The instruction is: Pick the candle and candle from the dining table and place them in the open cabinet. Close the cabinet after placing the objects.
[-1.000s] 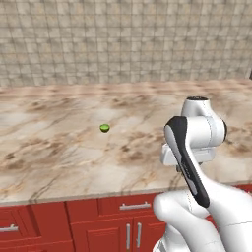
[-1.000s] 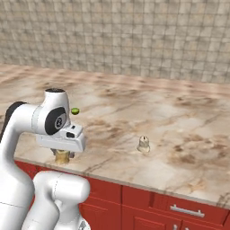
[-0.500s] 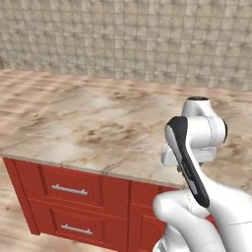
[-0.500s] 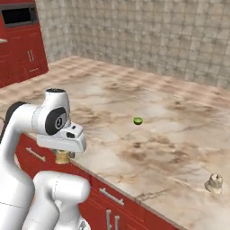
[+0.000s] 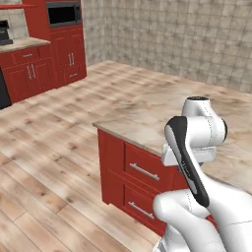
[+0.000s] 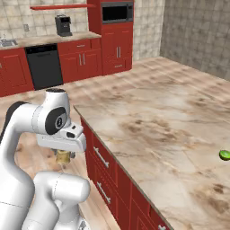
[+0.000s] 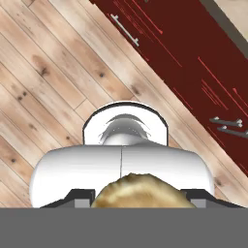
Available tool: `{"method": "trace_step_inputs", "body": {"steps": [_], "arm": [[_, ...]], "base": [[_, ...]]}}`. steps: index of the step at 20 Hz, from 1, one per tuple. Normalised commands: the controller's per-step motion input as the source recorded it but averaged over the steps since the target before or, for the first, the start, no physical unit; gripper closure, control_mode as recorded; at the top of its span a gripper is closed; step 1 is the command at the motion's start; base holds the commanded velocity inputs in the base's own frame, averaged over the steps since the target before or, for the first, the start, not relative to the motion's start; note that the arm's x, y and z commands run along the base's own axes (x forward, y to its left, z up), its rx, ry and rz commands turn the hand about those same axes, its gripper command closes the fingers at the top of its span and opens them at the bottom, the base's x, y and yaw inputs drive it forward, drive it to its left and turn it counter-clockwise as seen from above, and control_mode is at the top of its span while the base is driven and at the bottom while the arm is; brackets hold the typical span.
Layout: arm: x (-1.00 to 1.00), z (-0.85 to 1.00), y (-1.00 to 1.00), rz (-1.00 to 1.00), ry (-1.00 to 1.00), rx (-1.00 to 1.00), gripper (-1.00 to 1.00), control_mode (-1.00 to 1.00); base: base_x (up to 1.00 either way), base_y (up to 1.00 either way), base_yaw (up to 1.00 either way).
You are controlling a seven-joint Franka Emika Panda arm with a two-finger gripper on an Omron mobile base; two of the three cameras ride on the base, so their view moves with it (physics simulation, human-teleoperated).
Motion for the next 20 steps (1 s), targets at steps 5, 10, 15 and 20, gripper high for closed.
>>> {"method": "trace_step_inputs", "body": {"steps": [5, 10, 15, 20], "arm": [[0.00, 0.00, 0.00, 0.00, 0.00, 0.00, 1.00, 1.00], [0.00, 0.00, 0.00, 0.00, 0.00, 0.00, 1.00, 1.00], [0.00, 0.00, 0.00, 0.00, 0.00, 0.00, 1.00, 1.00], [0.00, 0.00, 0.00, 0.00, 0.00, 0.00, 1.00, 1.00]], "base": [[0.13, 0.72, 0.72], [0.26, 0.61, 0.70], [0.22, 0.48, 0.63], [0.20, 0.36, 0.57]]}}
